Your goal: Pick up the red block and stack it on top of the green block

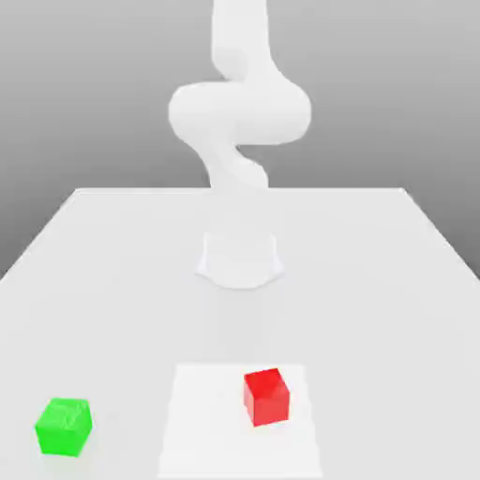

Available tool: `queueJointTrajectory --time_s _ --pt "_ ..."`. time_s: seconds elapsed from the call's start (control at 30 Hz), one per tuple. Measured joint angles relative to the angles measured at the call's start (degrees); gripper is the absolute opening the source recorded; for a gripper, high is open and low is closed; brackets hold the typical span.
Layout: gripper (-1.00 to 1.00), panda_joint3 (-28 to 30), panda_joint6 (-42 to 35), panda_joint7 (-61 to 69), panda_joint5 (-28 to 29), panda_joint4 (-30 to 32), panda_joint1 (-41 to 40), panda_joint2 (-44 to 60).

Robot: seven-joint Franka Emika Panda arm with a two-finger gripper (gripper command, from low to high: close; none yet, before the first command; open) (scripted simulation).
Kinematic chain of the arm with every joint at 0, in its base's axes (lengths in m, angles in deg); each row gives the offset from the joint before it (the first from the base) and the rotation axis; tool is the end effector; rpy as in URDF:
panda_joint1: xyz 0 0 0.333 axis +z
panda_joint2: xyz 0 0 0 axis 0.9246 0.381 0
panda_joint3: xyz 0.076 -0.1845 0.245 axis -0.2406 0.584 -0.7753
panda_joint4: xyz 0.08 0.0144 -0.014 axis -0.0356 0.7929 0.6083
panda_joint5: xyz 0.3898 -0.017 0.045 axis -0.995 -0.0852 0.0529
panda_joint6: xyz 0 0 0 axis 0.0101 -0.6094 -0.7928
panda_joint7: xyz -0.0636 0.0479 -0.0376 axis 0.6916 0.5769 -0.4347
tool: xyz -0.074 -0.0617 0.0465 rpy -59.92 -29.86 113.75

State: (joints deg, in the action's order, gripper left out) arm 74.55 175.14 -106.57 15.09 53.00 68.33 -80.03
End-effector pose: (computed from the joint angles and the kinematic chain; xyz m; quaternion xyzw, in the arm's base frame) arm 0.3807 0.0034 0.6612 -0.8681 0.3516 -0.3233 0.1353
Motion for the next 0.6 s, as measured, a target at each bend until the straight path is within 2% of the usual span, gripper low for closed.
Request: queueJointTrajectory --time_s 0.6 --pt "0.0 -0.2 21.6 9.3 -0.2 20.0 4.0 38.0"
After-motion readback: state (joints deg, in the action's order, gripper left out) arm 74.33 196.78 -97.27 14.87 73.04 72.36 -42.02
